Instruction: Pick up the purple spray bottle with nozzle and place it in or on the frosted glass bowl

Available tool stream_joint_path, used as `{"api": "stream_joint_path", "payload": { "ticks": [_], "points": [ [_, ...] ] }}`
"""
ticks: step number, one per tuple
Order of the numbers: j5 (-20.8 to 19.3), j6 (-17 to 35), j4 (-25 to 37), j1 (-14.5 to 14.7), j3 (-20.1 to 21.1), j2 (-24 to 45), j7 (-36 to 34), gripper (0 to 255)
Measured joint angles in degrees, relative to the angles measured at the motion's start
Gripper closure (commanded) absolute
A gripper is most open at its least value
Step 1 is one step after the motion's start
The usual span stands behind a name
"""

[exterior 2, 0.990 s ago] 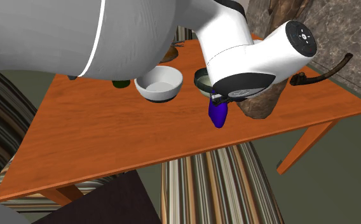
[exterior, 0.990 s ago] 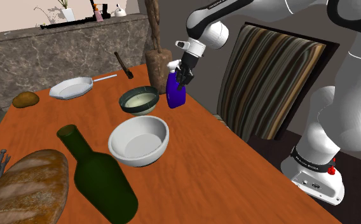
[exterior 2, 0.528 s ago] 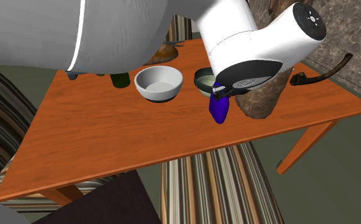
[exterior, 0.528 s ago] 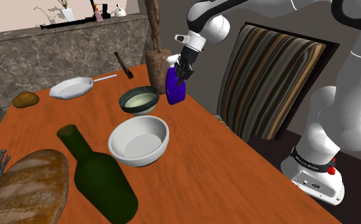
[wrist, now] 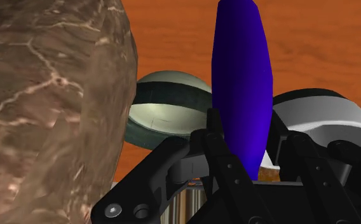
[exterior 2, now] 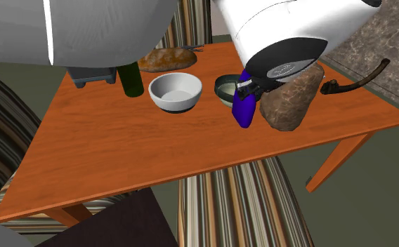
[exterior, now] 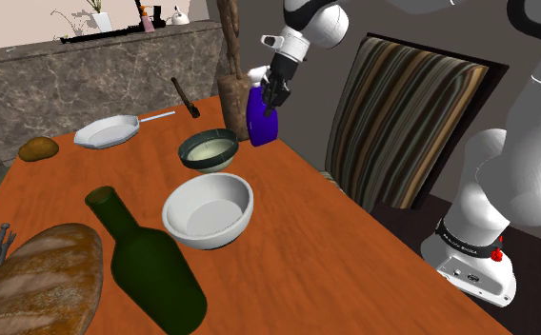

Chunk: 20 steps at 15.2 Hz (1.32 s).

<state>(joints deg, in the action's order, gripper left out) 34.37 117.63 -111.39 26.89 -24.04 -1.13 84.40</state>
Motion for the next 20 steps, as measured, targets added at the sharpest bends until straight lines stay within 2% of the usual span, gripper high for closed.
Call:
{"api": "stream_joint_path", "payload": {
  "ticks": [20],
  "points": [
    [-2.8, -11.9, 14.1, -0.3, -0.3, 0.3, -7.5, 255]
  ]
}}
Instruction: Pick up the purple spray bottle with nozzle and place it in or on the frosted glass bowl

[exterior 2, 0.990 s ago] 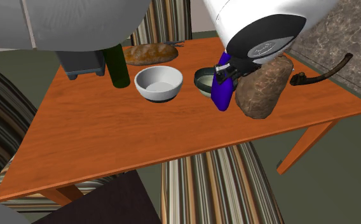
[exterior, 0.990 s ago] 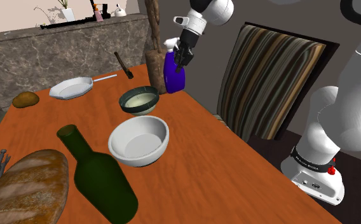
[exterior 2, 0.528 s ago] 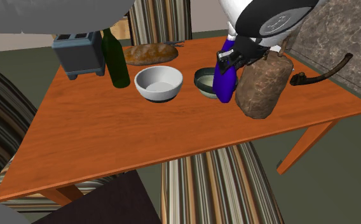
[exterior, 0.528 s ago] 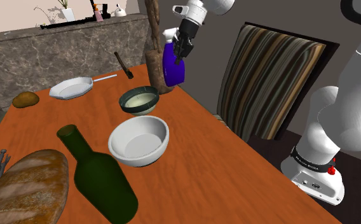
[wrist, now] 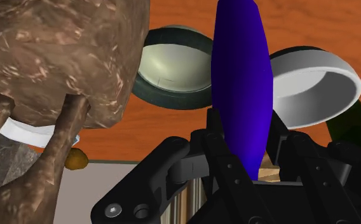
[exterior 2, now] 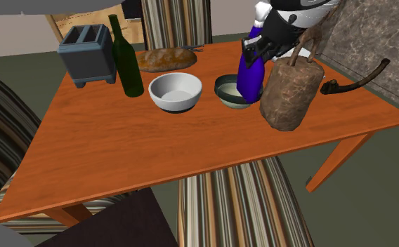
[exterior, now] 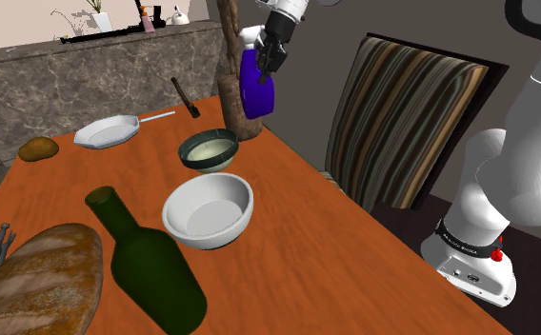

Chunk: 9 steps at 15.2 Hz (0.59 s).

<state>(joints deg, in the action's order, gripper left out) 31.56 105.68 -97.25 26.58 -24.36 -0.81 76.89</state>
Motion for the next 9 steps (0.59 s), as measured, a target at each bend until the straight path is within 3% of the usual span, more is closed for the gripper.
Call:
{"api": "stream_joint_path", "payload": {
  "ticks": [9],
  "points": [
    [4.9, -1.0, 18.7, 1.2, 2.4, 16.1, -5.5, 255]
  ]
}}
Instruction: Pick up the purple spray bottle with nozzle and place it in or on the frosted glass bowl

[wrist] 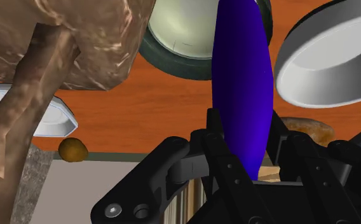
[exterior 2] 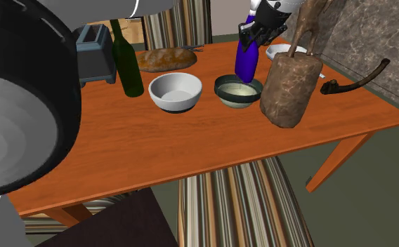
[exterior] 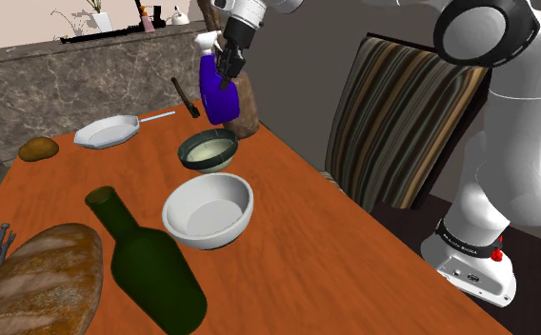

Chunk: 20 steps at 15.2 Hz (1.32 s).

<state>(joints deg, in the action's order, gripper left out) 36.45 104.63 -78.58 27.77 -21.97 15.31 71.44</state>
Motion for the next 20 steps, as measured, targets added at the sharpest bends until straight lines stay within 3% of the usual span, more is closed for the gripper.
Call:
{"api": "stream_joint_path", "payload": {
  "ticks": [3, 5, 15, 20],
  "points": [
    [1.8, -2.2, 11.1, -0.8, 1.0, 8.0, -3.1, 255],
    [2.2, -2.0, 12.8, -0.9, 1.3, 9.8, -3.4, 255],
    [3.1, 4.7, 5.2, 0.5, 1.8, 9.1, 0.1, 255],
    [3.3, 5.7, 3.7, 0.9, 1.8, 8.3, 0.8, 255]
  ]
}}
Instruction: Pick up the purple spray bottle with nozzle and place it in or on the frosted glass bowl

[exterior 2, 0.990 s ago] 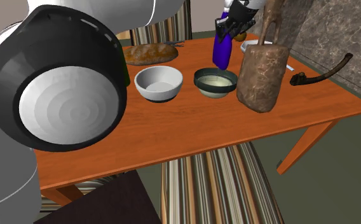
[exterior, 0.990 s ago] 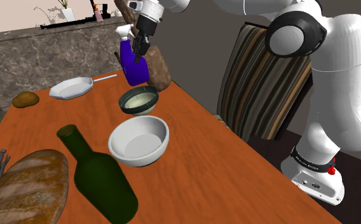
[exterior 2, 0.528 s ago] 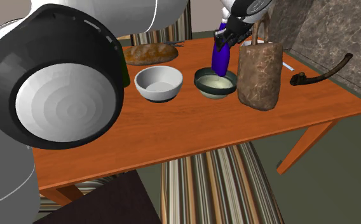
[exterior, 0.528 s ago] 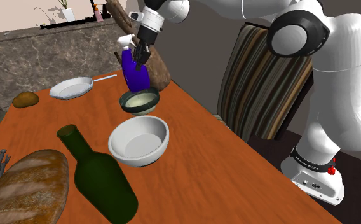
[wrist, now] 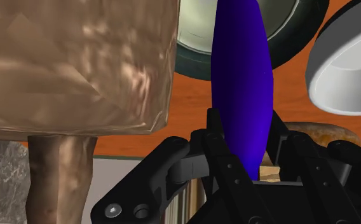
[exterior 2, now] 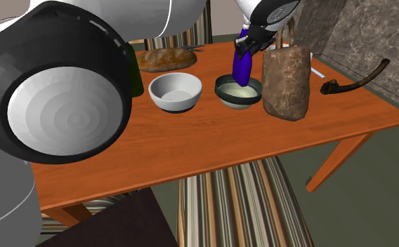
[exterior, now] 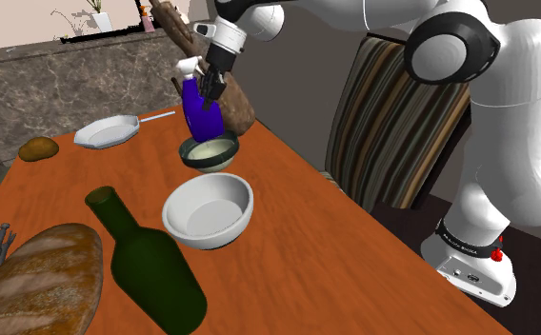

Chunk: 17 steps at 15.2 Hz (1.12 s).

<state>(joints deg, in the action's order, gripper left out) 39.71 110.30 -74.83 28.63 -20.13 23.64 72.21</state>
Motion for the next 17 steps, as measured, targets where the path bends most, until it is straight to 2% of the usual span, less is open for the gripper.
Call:
{"api": "stream_joint_path", "payload": {
  "ticks": [2, 3, 9, 13, 17],
  "points": [
    [0.0, -0.1, 0.2, -0.1, 0.0, 0.1, 0.0, 255],
    [0.0, 0.0, 0.2, -0.1, 0.0, 0.1, 0.1, 0],
    [0.1, 0.2, 0.0, 0.0, 0.0, -0.2, 0.2, 0],
    [-0.7, -4.4, 2.5, -1.8, -0.9, -0.6, -0.6, 0],
    [-1.0, -5.5, 2.7, -2.0, -1.2, -1.4, -0.8, 0]
  ]
}}
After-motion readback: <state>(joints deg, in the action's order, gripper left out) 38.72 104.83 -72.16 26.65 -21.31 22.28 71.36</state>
